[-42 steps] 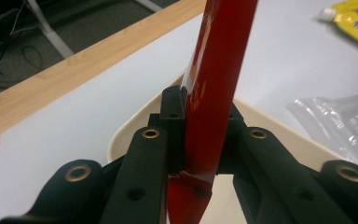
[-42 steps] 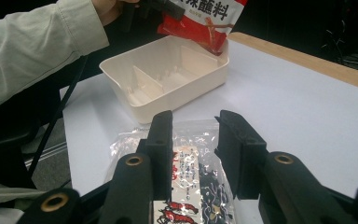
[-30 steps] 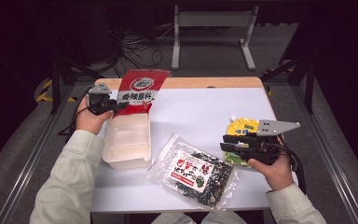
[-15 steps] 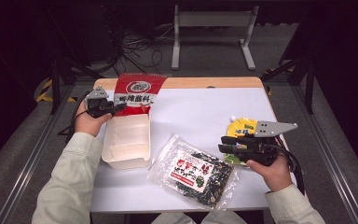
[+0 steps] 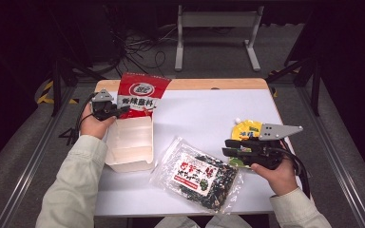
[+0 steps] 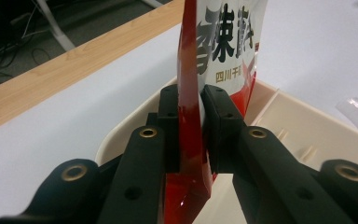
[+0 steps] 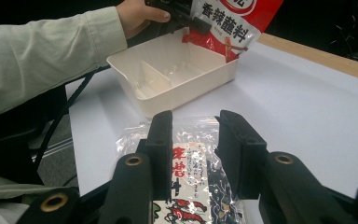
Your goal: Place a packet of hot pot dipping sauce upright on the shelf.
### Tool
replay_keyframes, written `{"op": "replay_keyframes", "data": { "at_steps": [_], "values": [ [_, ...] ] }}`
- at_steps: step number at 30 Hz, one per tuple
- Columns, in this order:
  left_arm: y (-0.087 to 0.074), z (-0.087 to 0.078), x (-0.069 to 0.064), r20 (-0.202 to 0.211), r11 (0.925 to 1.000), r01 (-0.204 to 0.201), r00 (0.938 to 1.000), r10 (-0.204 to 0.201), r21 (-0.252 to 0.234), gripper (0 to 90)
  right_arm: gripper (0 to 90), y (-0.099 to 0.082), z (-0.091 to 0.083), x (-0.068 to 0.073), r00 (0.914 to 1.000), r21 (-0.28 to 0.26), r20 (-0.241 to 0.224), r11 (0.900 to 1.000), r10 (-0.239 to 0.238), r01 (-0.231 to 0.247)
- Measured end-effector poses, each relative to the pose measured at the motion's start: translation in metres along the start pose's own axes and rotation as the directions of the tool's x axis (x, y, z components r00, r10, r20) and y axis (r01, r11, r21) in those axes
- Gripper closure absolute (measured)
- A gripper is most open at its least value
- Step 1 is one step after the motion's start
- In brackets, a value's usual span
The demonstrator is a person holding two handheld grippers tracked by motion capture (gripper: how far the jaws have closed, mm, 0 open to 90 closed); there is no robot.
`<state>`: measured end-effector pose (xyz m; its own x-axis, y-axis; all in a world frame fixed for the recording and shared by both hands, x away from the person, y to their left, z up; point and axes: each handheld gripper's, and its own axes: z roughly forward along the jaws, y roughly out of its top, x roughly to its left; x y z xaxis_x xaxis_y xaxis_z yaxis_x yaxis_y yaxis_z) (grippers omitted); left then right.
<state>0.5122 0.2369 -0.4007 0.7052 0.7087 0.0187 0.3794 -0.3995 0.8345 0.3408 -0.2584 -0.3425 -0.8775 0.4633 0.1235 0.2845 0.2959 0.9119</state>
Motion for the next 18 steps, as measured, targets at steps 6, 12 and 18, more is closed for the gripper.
{"op": "replay_keyframes", "data": {
  "at_steps": [6, 12, 18],
  "values": [
    [-0.003, 0.001, 0.000, -0.003, 0.9997, 0.023, 0.9997, -0.023, 0.001, 78.2, 65.2, 0.000, 0.001, 0.001, 1.0000, 0.002, 0.000, 1.0000, -0.002, 0.002],
    [0.008, -0.004, -0.007, -0.065, 0.9986, 0.038, 0.9973, -0.036, 0.037, 68.2, 65.2, 0.000, -0.002, 0.000, 1.0000, -0.004, 0.003, 1.0000, -0.001, 0.001],
    [0.017, -0.021, -0.004, -0.102, 0.9974, 0.038, 0.9937, -0.045, -0.060, 74.8, 65.1, 0.000, -0.002, -0.001, 1.0000, -0.003, 0.005, 1.0000, 0.001, -0.001]
  ]
}}
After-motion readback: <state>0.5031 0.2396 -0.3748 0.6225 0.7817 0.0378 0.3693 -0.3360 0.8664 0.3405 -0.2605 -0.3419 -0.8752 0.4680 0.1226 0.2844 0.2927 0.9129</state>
